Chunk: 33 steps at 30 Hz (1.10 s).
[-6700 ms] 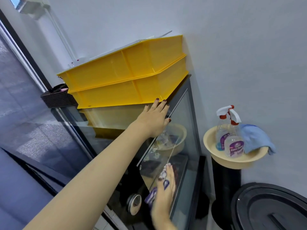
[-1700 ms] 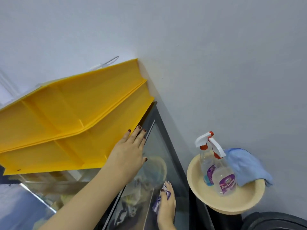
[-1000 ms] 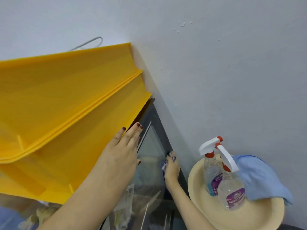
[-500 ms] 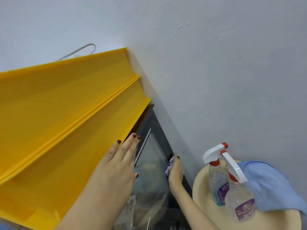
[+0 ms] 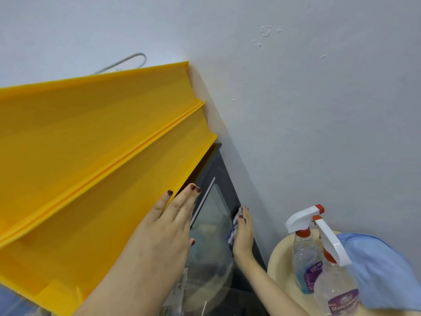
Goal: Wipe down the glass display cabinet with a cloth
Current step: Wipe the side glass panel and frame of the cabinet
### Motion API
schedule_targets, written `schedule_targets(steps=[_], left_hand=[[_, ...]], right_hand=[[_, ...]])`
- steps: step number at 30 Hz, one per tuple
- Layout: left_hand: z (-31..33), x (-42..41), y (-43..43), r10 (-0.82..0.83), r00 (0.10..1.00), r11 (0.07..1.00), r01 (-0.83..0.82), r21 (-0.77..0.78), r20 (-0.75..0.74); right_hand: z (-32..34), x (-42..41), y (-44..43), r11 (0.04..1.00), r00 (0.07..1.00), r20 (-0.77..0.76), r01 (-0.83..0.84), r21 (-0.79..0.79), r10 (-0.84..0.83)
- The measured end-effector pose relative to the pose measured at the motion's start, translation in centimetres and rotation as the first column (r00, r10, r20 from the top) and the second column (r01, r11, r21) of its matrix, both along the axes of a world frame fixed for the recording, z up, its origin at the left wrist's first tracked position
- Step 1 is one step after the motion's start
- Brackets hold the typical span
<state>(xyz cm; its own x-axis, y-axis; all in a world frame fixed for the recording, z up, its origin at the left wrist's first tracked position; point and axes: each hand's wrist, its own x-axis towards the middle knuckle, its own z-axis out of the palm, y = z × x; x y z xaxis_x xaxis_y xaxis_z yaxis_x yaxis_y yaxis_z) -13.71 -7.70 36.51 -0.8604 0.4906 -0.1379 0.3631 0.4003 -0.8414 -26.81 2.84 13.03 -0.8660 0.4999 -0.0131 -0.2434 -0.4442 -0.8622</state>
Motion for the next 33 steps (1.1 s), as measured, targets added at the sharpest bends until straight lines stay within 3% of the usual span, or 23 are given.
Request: schedule_targets(steps=[2,4,8,11,14,17,20,23,25,29,33], left_hand=[[0.0,0.0,0.0,-0.004,1.0,1.0,0.004,0.006,0.01],[0.1,0.0,0.0,-0.008,1.0,1.0,0.008,0.003,0.016],[0.0,0.1,0.1,0.005,1.0,1.0,-0.005,0.009,0.029],[0.0,0.1,0.1,0.0,0.999,1.0,0.0,0.013,0.033],[0.1,0.1,0.1,-0.001,0.999,1.0,0.001,0.013,0.039],[0.2,0.1,0.1,0.011,0.999,1.0,-0.012,0.028,0.045],[0.2,0.2,0.1,0.009,0.999,0.999,-0.01,0.036,0.044],[0.3,0.3,0.3,0.017,0.999,0.999,-0.019,0.041,0.049],[0.1,0.2,0.3,0.007,0.999,0.999,-0.009,0.043,0.046],[0.2,0.1,0.2,-0.003,0.999,0.999,0.001,0.045,0.047],[0.1,0.0,0.1,-0.018,0.999,0.998,0.016,0.063,0.03]], right_hand=[[3.4,-1.8,0.9,0.998,0.999,-0.022,0.04,0.055,-0.039],[6.1,-2.0,0.5,0.974,0.989,-0.14,0.085,0.211,-0.056],[5.4,2.0,-2.0,0.884,0.901,-0.425,0.129,0.45,0.084],[3.0,3.0,-2.1,0.915,0.885,-0.457,0.104,0.39,0.094],[5.1,0.0,0.1,0.983,0.963,-0.269,0.028,0.184,0.023],[9.4,-2.2,1.7,0.97,0.986,-0.165,0.056,0.235,-0.017],[10.7,-0.7,0.5,0.921,0.94,-0.341,0.13,0.368,0.003],[7.0,1.9,-1.3,0.844,0.839,-0.534,0.208,0.494,0.105],[4.7,2.2,-1.3,0.862,0.858,-0.504,0.178,0.475,0.101],[5.3,-1.0,0.7,0.976,0.977,-0.212,0.047,0.214,-0.001],[7.5,-1.7,1.1,0.96,0.991,-0.133,0.064,0.274,-0.028]])
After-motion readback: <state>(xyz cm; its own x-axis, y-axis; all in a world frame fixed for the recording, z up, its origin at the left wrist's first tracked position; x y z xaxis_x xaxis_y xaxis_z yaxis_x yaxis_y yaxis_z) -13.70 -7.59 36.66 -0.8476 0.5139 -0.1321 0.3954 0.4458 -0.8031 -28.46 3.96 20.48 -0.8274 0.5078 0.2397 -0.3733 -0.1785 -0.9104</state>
